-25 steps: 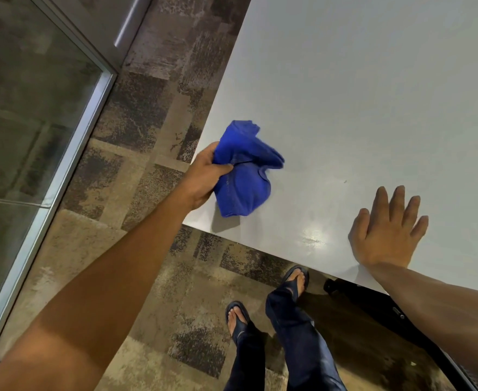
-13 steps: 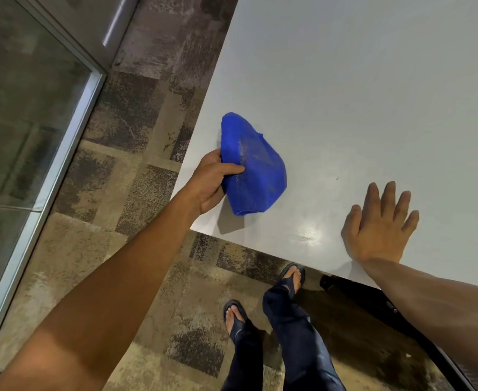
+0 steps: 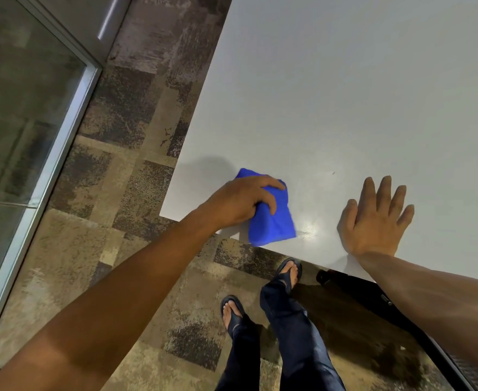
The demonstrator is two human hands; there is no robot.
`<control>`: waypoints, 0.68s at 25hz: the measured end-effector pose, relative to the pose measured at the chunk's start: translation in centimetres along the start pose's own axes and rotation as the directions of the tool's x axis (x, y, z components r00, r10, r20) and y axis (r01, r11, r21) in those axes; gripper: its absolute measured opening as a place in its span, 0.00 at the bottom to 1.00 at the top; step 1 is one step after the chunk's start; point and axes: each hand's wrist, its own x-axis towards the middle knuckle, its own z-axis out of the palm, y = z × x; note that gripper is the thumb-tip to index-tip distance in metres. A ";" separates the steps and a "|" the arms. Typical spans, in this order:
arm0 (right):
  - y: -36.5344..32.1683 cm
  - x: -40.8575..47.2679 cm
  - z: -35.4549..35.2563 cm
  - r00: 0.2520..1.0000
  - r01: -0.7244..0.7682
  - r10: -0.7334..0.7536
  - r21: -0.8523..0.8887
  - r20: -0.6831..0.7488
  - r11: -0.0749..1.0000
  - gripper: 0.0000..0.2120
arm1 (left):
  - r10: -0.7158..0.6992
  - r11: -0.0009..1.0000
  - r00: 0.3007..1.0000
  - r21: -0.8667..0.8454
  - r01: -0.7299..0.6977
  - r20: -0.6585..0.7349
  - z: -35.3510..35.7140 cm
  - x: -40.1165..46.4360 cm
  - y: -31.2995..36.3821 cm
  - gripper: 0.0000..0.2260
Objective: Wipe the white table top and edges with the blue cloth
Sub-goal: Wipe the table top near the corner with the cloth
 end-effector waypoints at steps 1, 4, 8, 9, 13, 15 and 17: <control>0.0 0.0 0.0 1.000 -0.003 0.003 0.000 0.002 1.000 0.29 | 0.015 0.984 0.996 0.174 -0.030 0.092 0.6 -0.3 -0.2 0.20; 0.0 0.0 0.0 1.000 -0.004 0.004 0.009 0.005 1.000 0.29 | 0.074 0.906 0.978 0.397 -0.147 0.194 2.6 -0.9 -0.1 0.14; -0.1 0.0 -0.1 1.000 0.001 -0.001 0.021 0.008 1.000 0.29 | -0.006 0.941 1.000 0.339 0.011 -0.017 6.2 -1.0 1.6 0.15; -0.1 -0.1 -0.1 1.000 0.003 -0.003 0.022 0.004 1.000 0.29 | -0.046 0.917 0.998 0.394 0.057 -0.038 7.4 -1.1 2.1 0.16; 0.0 -0.1 -0.2 1.000 0.006 -0.006 0.028 0.001 1.000 0.29 | 0.033 0.930 0.980 0.366 0.042 -0.197 10.2 -3.2 2.5 0.25; 0.0 -0.1 -0.2 1.000 0.005 -0.005 0.034 -0.006 0.999 0.29 | 0.108 0.901 0.975 0.434 -0.013 -0.194 9.8 -4.9 1.4 0.25; 0.0 -0.1 -0.1 1.000 0.008 -0.007 0.043 -0.015 0.999 0.29 | 0.101 0.864 0.978 0.503 0.004 -0.180 9.0 -6.6 -0.4 0.27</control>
